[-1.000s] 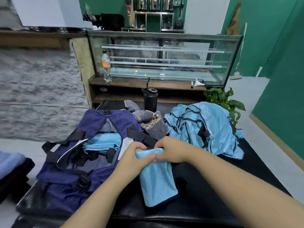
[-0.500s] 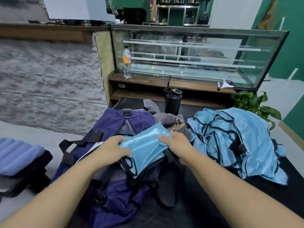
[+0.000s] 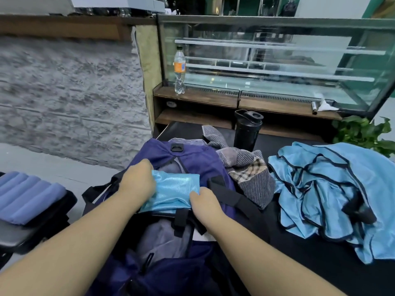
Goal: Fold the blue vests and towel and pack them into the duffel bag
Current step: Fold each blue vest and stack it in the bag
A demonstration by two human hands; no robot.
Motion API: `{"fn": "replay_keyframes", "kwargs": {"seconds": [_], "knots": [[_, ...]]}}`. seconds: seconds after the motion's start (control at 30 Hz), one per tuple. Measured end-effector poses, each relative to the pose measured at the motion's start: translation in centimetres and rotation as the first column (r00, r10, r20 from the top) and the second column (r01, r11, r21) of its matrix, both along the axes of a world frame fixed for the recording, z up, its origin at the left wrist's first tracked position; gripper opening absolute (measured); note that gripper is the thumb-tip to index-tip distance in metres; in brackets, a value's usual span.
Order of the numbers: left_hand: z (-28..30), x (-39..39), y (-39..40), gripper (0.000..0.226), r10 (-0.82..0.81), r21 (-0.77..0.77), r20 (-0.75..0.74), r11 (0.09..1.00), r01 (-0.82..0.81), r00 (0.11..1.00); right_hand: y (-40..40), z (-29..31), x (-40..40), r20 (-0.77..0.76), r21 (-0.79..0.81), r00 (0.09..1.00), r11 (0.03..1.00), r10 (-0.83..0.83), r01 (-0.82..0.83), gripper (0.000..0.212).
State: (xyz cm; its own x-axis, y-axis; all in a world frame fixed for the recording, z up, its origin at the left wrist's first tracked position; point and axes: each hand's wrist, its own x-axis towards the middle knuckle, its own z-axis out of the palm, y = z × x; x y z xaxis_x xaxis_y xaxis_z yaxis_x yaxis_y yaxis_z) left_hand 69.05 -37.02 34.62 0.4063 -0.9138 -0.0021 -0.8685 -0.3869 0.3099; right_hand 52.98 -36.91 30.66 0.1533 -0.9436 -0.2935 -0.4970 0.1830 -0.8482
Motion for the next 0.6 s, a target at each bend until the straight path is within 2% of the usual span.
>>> {"fn": "replay_keyframes", "kwargs": {"seconds": [0.03, 0.17, 0.3, 0.4, 0.47, 0.57, 0.6], "knots": [[-0.2, 0.2, -0.1, 0.033, -0.016, -0.016, 0.029, 1.0, 0.016, 0.999, 0.0, -0.1, 0.3, 0.026, -0.011, 1.0, 1.0, -0.012, 0.012, 0.01], [-2.2, 0.9, -0.1, 0.042, -0.094, -0.045, 0.166, 0.994, 0.103, 0.982, 0.1, -1.1, 1.3, 0.126, -0.019, 0.989, 0.997, -0.075, 0.078, 0.024], [-3.4, 1.5, 0.2, 0.032, -0.179, -0.066, 0.145, 0.979, 0.19, 0.973, 0.0, -2.0, 2.2, 0.069, -0.053, 0.992, 0.993, -0.105, 0.109, 0.022], [-4.0, 2.1, 0.9, 0.027, -0.226, -0.149, 0.143, 0.958, 0.247, 0.964, -0.1, -2.2, 2.3, 0.104, -0.048, 0.986, 0.989, -0.133, 0.138, 0.025], [-4.8, 2.5, 1.6, 0.029, -0.257, -0.189, 0.235, 0.934, 0.304, 0.937, -0.2, -2.4, 2.4, 0.136, -0.024, 0.977, 0.985, -0.165, 0.17, 0.029], [-5.1, 1.8, 2.7, 0.036, -0.253, -0.079, 0.445, 0.944, 0.319, 0.859, -0.1, -2.6, 3.0, 0.156, 0.007, 0.968, 0.98, -0.196, 0.197, 0.034], [-4.7, 1.2, 3.1, 0.037, -0.254, -0.049, 0.475, 0.948, 0.314, 0.842, 0.0, -2.6, 3.2, 0.154, 0.016, 0.968, 0.98, -0.196, 0.196, 0.034]]}}
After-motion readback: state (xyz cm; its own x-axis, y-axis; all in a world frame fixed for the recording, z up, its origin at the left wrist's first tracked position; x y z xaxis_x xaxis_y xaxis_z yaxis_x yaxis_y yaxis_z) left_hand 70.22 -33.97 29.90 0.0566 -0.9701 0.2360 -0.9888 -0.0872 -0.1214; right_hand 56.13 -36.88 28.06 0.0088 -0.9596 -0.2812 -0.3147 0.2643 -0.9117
